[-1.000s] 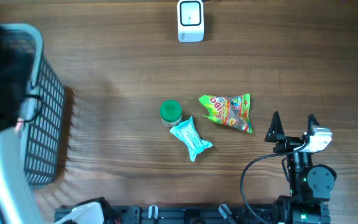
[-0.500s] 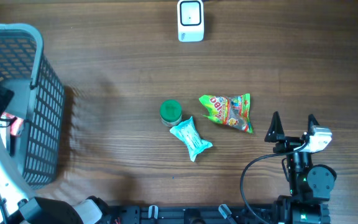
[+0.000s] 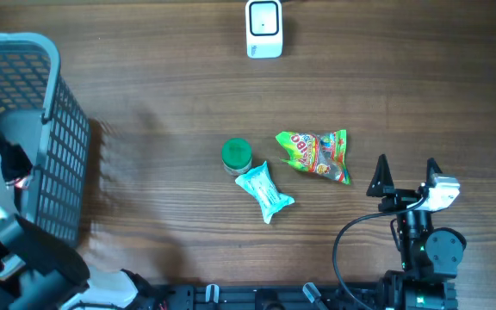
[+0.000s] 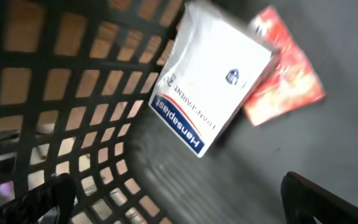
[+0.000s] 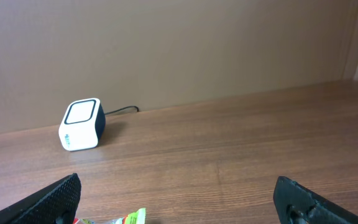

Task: Scan the item barcode
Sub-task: 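Reach into the basket and grasp the white Hansaplast box with left gripper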

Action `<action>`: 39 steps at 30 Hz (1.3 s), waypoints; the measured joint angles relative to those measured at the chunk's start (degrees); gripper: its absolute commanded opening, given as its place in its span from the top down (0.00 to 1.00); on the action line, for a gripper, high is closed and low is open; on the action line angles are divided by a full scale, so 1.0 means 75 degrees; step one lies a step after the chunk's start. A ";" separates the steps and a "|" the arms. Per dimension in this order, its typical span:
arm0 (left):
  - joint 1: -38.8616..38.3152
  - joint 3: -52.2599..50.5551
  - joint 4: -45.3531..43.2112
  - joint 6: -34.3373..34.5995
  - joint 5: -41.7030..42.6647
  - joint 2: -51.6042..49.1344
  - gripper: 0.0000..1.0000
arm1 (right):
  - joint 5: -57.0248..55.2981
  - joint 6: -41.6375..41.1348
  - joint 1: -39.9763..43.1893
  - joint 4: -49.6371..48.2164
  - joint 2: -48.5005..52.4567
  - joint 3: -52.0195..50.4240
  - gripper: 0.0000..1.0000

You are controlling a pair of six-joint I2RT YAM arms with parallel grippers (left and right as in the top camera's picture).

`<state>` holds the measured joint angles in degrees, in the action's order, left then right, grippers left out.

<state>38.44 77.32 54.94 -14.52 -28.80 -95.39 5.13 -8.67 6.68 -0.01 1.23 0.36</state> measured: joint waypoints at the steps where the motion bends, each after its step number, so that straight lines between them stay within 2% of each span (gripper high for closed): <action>1: 0.0000 -0.0017 0.0015 -0.0189 -0.0108 -0.0096 0.00 | 0.0000 0.0000 0.0000 0.0000 0.0000 0.0000 0.00; 3: 0.0000 -0.0017 0.0012 -0.0600 -0.0294 -0.0181 0.00 | 0.0000 0.0000 0.0000 0.0000 0.0000 0.0000 0.00; 11: 0.0000 -0.0020 -0.0006 -0.1008 -0.0414 -0.0895 0.00 | 0.0003 0.0000 0.0000 0.0000 0.0000 0.0000 0.00; 16: 0.0000 -0.0020 -0.0073 -0.1565 -0.0478 -0.1209 0.00 | 0.0000 0.0000 0.0000 0.0000 0.0000 0.0000 0.00; 27: 0.0000 -0.0023 -0.0595 -0.2037 -0.0944 -0.2148 0.00 | 0.0003 0.0000 0.0000 0.0000 0.0000 0.0000 0.00; 29: 0.0012 -0.0026 -0.0787 -0.2087 -0.1256 -0.2241 0.07 | 0.0000 0.0000 0.0000 0.0000 0.0000 0.0000 0.00; 32: 0.0140 -0.0032 -0.1166 -0.2180 -0.1448 -0.2285 0.25 | 0.0000 0.0000 0.0000 0.0000 0.0000 0.0000 0.00; 33: 0.0172 -0.0032 -0.1262 -0.2200 -0.1480 -0.2288 0.28 | 0.0000 0.0000 0.0000 0.0000 0.0000 0.0000 0.00; 35: 0.0178 -0.0032 -0.1422 -0.2197 -0.1501 -0.2288 0.41 | 0.0000 0.0000 0.0000 0.0000 0.0000 0.0000 0.00; 39: 0.0166 -0.0041 -0.1425 -0.2142 -0.1454 -0.2291 0.57 | 0.0000 0.0000 0.0000 0.0000 0.0000 0.0000 0.00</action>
<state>39.68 77.01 44.25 -30.59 -39.70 -112.57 5.13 -8.67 6.68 -0.01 1.23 0.36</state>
